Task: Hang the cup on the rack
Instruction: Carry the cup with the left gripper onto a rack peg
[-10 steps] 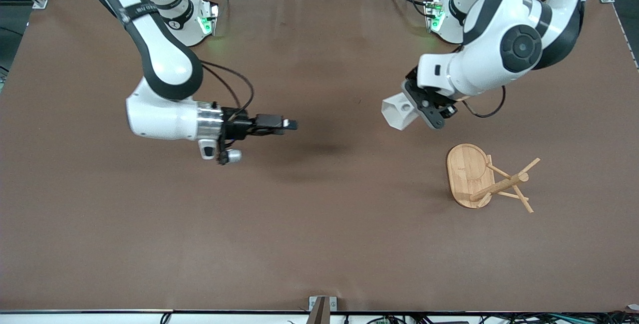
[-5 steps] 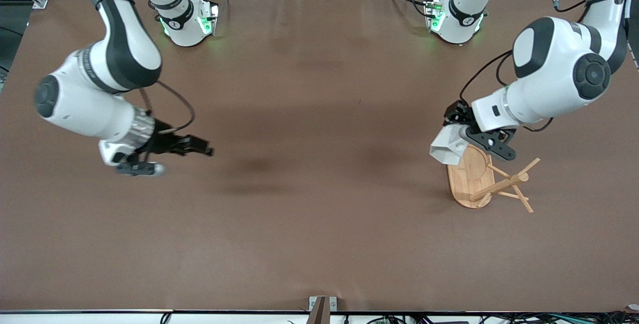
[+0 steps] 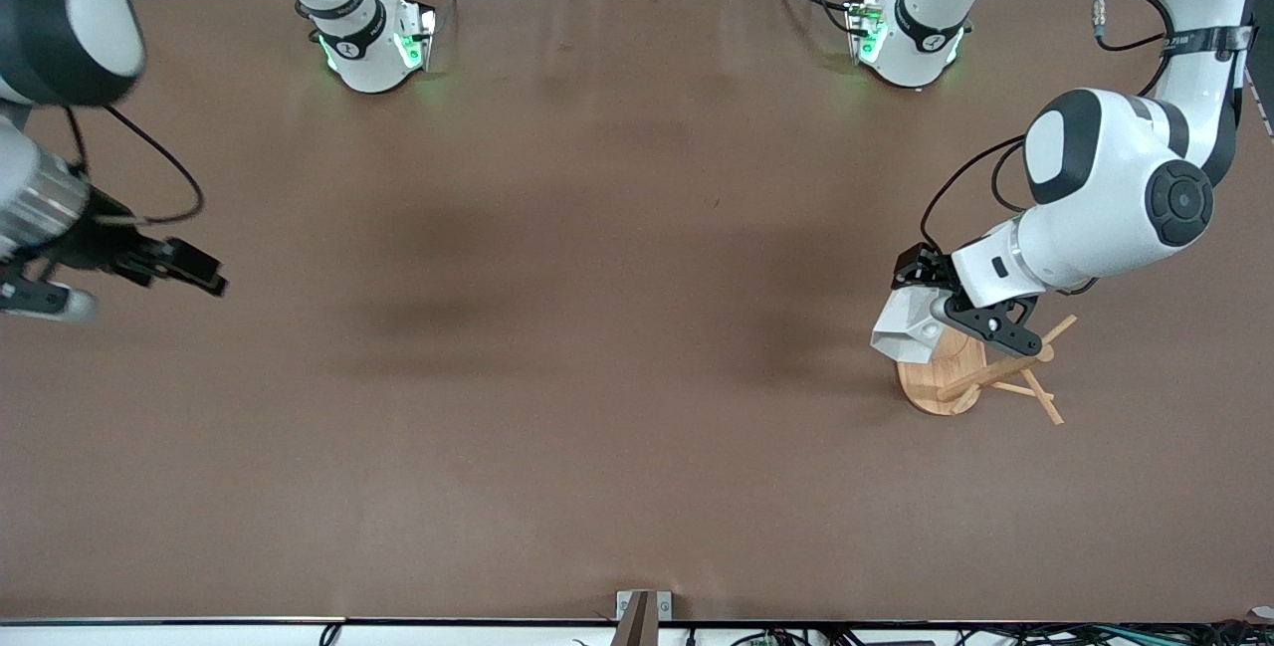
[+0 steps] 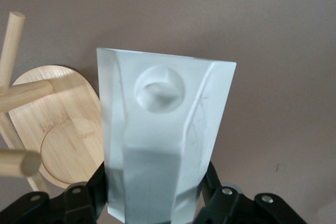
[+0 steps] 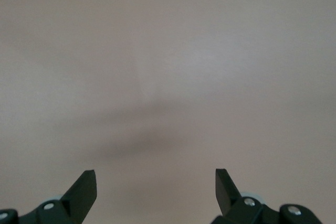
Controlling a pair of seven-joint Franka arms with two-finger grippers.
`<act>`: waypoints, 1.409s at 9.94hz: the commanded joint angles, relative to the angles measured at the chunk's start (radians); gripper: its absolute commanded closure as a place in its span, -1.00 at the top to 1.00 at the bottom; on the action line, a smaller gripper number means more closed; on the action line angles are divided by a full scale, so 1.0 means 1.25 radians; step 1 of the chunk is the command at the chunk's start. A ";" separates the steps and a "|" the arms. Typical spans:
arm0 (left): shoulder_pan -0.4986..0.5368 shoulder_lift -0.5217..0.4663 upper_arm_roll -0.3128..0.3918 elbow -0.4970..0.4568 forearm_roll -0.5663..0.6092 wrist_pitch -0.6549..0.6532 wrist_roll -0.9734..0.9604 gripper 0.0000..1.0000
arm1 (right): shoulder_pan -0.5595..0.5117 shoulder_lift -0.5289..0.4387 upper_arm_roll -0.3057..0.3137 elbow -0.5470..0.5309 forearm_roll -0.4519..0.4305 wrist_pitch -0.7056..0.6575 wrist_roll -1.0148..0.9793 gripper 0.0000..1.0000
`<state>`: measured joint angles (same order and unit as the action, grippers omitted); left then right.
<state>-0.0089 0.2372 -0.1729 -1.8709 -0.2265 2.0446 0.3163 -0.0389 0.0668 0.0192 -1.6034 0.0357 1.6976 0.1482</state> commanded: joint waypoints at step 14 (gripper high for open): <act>0.050 -0.009 0.065 -0.015 0.002 -0.012 0.086 -0.88 | -0.014 -0.041 -0.067 0.134 -0.015 -0.200 -0.060 1.00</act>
<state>0.0403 0.2283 -0.0913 -1.8562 -0.2264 2.0351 0.3987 -0.0582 0.0337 -0.0681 -1.4111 0.0264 1.4346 0.0848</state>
